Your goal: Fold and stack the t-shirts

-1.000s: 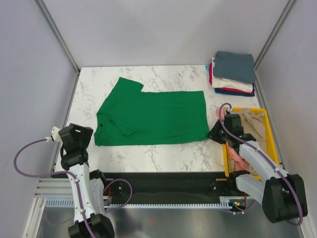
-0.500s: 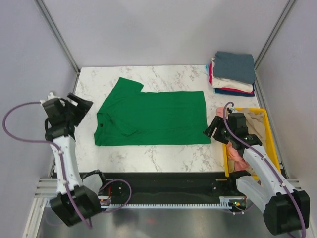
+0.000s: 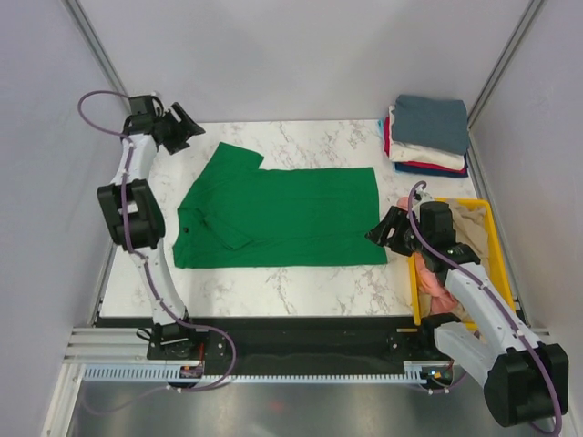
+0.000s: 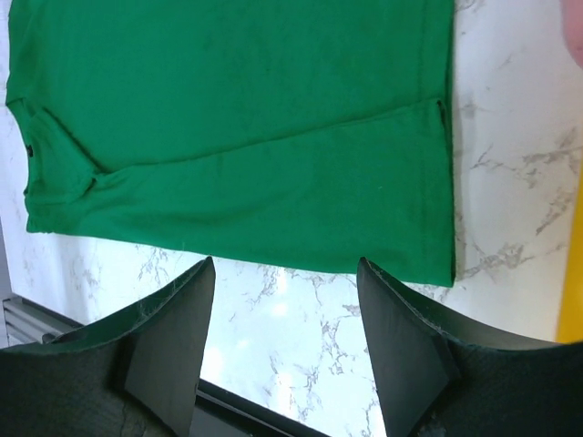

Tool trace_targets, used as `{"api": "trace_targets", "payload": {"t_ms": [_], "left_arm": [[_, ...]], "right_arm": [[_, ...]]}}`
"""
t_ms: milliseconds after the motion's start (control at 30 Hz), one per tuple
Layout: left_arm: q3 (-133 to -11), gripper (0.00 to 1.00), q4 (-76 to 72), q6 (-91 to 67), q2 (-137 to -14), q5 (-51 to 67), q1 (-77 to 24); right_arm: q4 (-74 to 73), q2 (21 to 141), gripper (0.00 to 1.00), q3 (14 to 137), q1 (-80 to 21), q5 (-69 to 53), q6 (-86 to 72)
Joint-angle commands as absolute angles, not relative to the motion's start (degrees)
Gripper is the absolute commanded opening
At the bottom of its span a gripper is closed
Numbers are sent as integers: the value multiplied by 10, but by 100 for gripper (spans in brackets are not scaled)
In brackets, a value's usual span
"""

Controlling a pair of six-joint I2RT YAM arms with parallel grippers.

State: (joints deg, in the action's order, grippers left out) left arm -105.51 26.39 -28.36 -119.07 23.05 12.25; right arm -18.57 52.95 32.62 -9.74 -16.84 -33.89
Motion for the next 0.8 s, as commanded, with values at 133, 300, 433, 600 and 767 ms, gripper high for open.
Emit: {"api": "trace_targets", "payload": {"t_ms": [133,300,433,600,767], "left_arm": [[-1337,78,309,-233,-1411,256,90],[-1383,78,287,-222,-1494,238,77],[-1384,78,279,-233,-1526,233,76],[-1397,77,284,-241,-1541,249,79],[-1403,74,286,-236,-1543,270,79]], "right_arm": [[-155,511,72,342,-103,-215,-309],[-171,480,73,336,-105,-222,-307],[-171,479,73,329,-105,-220,-308],[-169,498,73,323,-106,-213,-303],[-170,509,73,315,-106,-208,-293]]}}
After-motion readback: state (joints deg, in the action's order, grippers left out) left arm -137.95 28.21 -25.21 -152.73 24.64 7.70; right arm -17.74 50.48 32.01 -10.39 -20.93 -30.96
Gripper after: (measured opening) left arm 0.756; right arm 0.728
